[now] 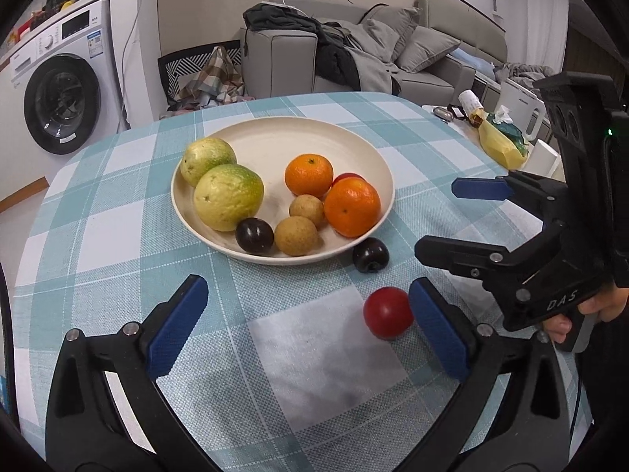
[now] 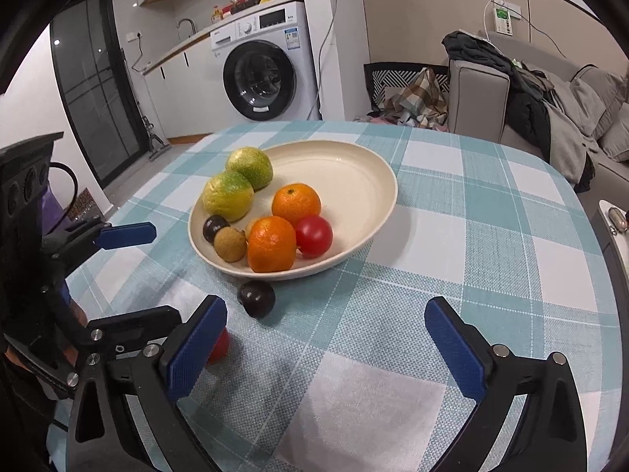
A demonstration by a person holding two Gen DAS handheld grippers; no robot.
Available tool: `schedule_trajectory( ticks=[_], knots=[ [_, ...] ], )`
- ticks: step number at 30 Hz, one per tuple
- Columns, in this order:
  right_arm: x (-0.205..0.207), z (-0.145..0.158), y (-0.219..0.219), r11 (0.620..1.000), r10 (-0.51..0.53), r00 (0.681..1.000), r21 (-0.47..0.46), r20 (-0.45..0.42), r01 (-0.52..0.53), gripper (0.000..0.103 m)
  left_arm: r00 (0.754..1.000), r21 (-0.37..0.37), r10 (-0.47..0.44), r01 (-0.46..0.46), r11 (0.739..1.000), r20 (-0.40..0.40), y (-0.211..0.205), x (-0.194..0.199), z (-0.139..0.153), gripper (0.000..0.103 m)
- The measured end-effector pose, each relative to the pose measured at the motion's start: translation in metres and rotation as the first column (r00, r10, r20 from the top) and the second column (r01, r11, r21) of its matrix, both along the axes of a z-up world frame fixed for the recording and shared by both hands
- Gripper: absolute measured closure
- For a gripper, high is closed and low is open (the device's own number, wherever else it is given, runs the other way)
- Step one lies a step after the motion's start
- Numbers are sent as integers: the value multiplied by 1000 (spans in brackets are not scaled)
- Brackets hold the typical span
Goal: Organize fruits
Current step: 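Withdraw both open tools toward the red tomato and dark plum on the cloth, then grasp the red tomato with the left tool while the right tool approaches the dark plum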
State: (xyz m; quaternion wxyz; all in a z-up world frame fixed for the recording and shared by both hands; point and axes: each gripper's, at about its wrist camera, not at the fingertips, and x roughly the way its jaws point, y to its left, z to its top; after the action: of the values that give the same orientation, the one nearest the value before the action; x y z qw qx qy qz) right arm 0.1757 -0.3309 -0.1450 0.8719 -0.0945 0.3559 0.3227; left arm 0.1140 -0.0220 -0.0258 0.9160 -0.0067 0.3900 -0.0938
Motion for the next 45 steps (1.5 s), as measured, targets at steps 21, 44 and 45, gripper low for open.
schedule_trajectory(
  ticks=[21, 44, 45],
  knots=[
    [4, -8, 0, 1000, -5, 999, -17, -34, 5, 0, 988, 19, -127, 129, 991, -90, -32, 3, -25, 17],
    [1, -8, 1, 1000, 5, 999, -16, -37, -6, 0, 976, -47, -199, 196, 980, -90, -30, 1, -22, 74],
    [1, -8, 2, 1000, 7, 999, -18, -40, -8, 0, 977, -47, -191, 188, 981, -90, -28, 2, -22, 74]
  ],
)
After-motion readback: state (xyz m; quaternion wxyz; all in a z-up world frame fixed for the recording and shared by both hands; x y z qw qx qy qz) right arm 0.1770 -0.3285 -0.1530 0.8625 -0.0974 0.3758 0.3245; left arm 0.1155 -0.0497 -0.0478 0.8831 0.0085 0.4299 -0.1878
